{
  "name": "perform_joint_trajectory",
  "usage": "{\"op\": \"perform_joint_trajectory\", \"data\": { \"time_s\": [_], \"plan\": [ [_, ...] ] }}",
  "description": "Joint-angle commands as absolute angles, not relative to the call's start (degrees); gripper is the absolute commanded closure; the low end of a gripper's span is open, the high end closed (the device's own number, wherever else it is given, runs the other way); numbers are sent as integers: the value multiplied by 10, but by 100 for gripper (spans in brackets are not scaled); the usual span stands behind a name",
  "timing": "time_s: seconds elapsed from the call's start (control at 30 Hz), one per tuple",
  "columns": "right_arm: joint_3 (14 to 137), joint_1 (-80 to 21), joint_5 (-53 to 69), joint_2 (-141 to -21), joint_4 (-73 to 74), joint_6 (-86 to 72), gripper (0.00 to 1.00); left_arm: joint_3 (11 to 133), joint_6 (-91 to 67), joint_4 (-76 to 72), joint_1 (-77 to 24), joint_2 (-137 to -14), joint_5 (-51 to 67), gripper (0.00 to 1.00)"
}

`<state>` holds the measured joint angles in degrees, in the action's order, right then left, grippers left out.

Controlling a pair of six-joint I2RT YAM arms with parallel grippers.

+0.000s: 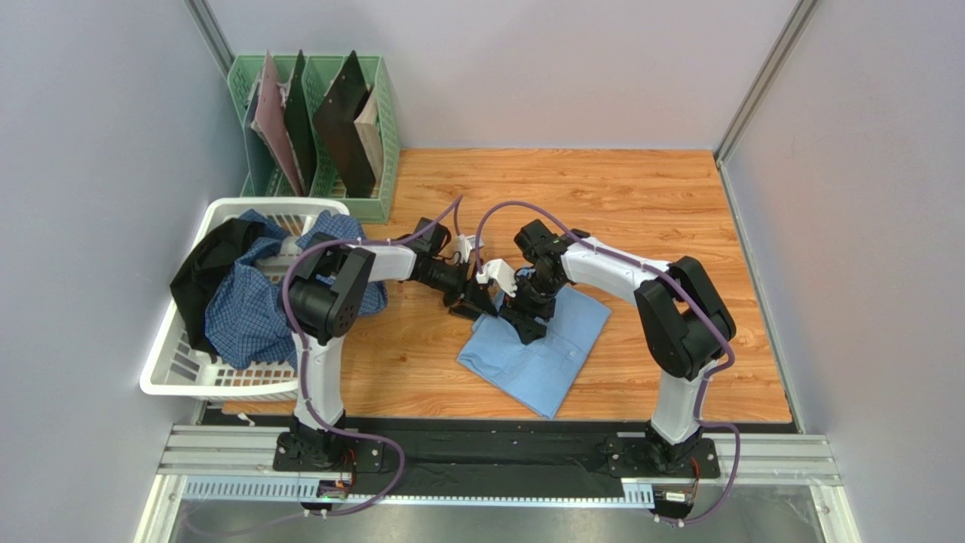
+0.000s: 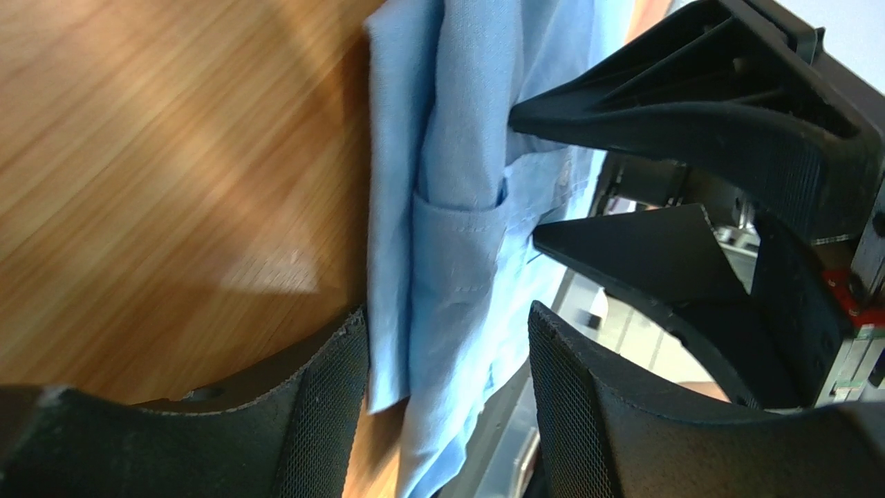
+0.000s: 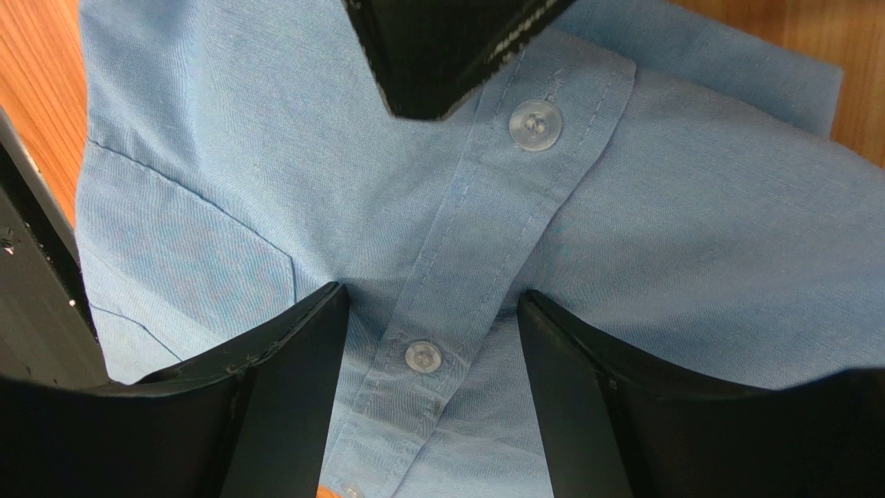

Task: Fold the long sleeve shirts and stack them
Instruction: Fold the shirt

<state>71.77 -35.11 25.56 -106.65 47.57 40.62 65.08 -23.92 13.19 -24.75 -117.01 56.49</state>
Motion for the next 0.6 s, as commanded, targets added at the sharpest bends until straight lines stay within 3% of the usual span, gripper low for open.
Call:
{"op": "perform_joint_trajectory", "data": {
  "time_s": [0.0,0.4,0.5,0.57],
  "plan": [
    [701,-353,258,-1088,470,425,32,639,-258,85,-258,-1208,511,36],
    [718,-353,258,-1100,463,392,32,649,-281,31,-274,-1230,505,46],
    [719,-352,263,-1096,456,373,32,660,-290,22,-275,-1233,498,62],
    [735,-350,258,-1089,467,343,31,678,-272,72,-273,-1228,490,87]
  ]
}}
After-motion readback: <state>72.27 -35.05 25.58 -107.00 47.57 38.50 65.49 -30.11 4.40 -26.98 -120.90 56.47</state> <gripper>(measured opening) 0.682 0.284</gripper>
